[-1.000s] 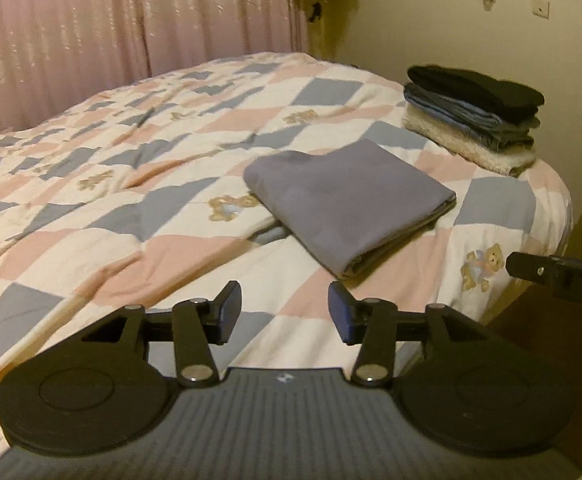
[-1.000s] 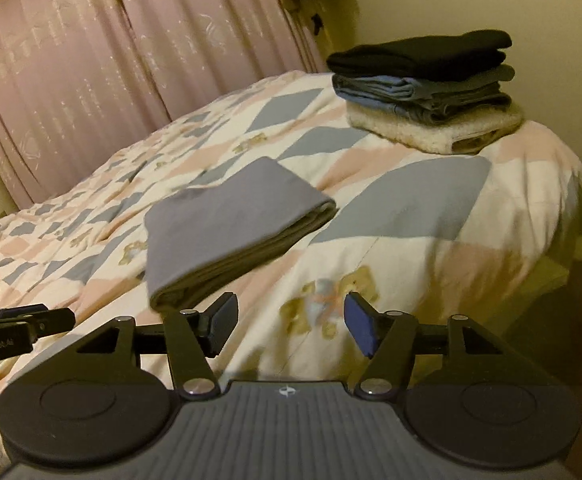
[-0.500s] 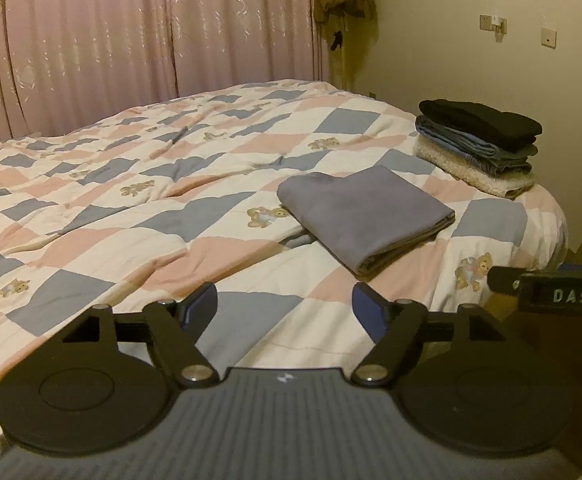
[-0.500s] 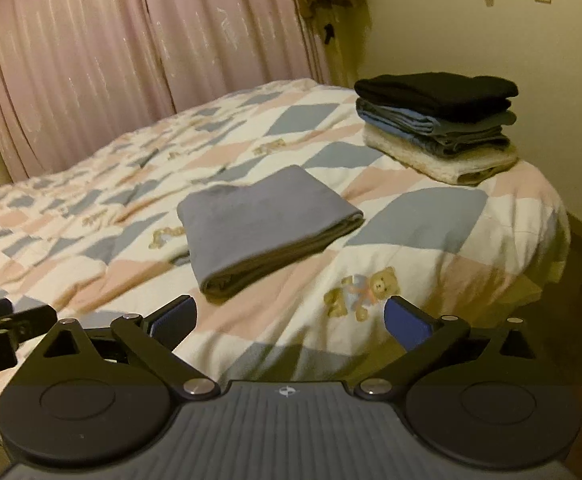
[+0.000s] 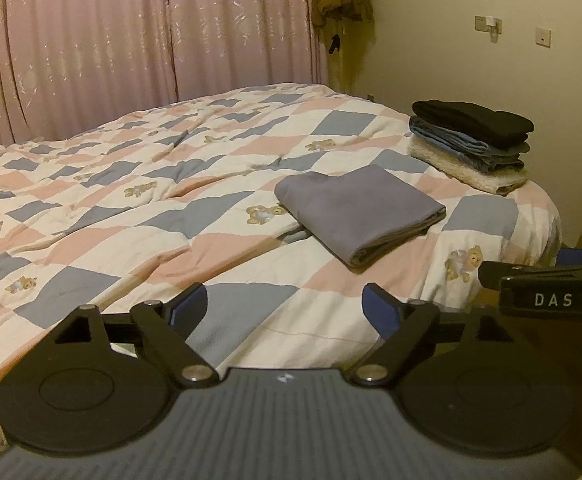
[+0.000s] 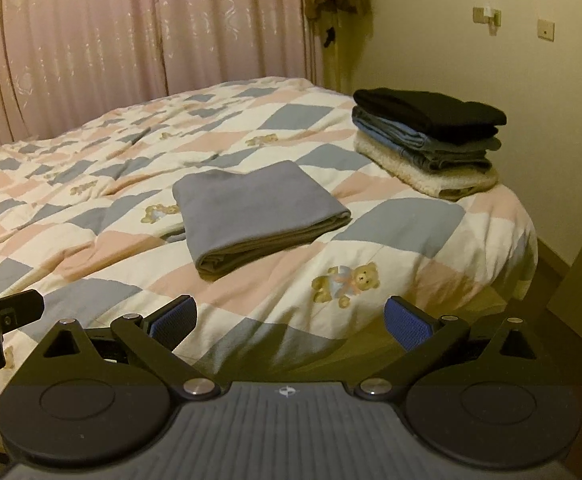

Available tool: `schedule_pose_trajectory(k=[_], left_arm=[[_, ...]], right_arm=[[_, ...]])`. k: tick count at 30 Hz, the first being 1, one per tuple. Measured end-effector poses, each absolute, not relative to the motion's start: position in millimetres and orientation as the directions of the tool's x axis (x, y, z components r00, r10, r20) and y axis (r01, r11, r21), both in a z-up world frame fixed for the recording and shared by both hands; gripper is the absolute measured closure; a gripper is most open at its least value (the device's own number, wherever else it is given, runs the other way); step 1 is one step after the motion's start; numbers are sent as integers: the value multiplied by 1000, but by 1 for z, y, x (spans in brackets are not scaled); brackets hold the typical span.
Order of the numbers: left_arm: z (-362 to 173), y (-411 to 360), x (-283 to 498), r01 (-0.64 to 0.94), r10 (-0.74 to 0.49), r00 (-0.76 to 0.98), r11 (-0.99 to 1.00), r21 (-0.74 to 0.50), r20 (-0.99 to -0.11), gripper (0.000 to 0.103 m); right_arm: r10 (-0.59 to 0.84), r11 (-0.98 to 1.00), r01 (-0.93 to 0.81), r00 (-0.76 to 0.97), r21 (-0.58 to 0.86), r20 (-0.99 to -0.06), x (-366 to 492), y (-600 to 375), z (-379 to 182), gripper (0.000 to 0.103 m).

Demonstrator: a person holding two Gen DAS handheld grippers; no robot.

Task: Fold clothes
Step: 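Grasp the folded grey pants bundle with both grippers and lift it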

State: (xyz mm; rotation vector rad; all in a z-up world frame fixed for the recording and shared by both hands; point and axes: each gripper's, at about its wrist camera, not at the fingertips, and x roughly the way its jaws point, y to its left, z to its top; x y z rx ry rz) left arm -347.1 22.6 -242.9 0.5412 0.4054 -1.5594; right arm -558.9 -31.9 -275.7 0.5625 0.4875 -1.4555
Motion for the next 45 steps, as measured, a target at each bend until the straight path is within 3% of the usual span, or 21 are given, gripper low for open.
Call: schedule_pose_trajectory(k=[6, 10, 17, 21, 23, 30, 37, 39, 40, 45], left_arm=[[-247, 15, -354, 993, -809, -23, -84, 78, -587, 17], [-254, 0, -353, 995, -779, -66, -99, 17, -623, 14], [-286, -69, -321, 946, -645, -252, -9, -323, -721, 6], [-301, -124, -302, 839, -605, -400, 61, -541, -688, 6], [-310, -153, -298, 802, -607, -426, 88, -590, -670, 6], [-348, -230, -297, 767, -597, -435, 146, -625, -674, 6], [-379, -271, -291, 711, -580, -493, 160, -685, -648, 6], [-383, -276, -289, 697, -579, -508, 158, -700, -637, 6], [-385, -278, -289, 690, -579, -517, 154, -707, -630, 6], [-391, -288, -295, 668, -559, -567, 119, -735, -605, 6]], right_arm=[[-783, 32, 997, 69, 71, -618, -563, -35, -278, 0], [-772, 48, 994, 97, 95, -628, -569, -41, -286, 0], [-691, 84, 947, 280, 311, -666, -616, -75, -339, 0], [-683, 66, 880, 384, 471, -621, -658, -95, -354, 0], [-702, 96, 850, 427, 518, -571, -677, -111, -348, 0], [-678, 156, 755, 550, 637, -487, -723, -215, -332, 0], [-568, 170, 729, 622, 663, -539, -726, -316, -357, 3], [-519, 169, 730, 638, 662, -570, -722, -342, -369, 17], [-493, 164, 732, 641, 661, -588, -719, -354, -375, 19], [-387, 188, 734, 666, 653, -637, -701, -398, -398, 17]])
